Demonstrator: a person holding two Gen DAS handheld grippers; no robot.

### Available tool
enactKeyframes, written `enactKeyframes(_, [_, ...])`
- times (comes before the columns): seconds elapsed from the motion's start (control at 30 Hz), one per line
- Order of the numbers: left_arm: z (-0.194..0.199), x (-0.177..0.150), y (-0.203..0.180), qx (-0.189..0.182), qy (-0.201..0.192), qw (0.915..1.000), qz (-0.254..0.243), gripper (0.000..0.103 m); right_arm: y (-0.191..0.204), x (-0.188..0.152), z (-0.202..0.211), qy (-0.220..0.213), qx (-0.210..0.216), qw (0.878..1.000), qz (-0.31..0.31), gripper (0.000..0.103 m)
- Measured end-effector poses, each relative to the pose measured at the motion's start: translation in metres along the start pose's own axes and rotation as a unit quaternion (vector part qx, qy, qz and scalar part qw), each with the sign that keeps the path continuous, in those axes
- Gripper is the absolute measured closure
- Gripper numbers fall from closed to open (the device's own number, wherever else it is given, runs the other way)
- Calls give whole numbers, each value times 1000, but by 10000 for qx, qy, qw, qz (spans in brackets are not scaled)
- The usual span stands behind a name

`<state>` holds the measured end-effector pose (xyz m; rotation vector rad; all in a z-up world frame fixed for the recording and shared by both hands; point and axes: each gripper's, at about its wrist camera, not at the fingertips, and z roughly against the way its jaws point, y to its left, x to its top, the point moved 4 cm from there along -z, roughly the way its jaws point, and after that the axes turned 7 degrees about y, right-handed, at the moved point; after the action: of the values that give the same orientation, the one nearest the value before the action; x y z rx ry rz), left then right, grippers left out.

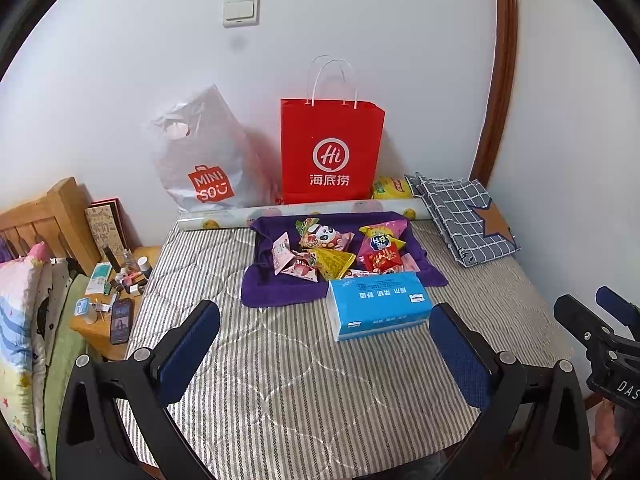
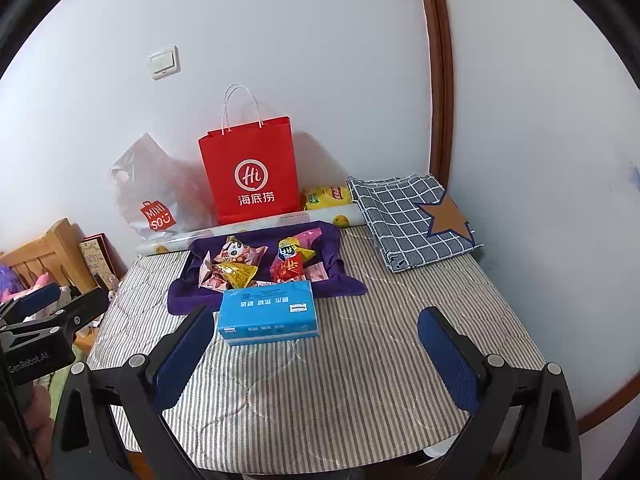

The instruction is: Organize snacks

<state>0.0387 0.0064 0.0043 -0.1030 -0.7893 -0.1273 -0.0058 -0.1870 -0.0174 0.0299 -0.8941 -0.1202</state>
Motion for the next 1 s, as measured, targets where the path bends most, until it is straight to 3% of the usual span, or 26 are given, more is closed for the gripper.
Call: enactKeyframes(1.0, [1, 2, 2, 3, -13, 10000, -13, 0, 6, -1, 0, -18, 68, 10000, 40, 0])
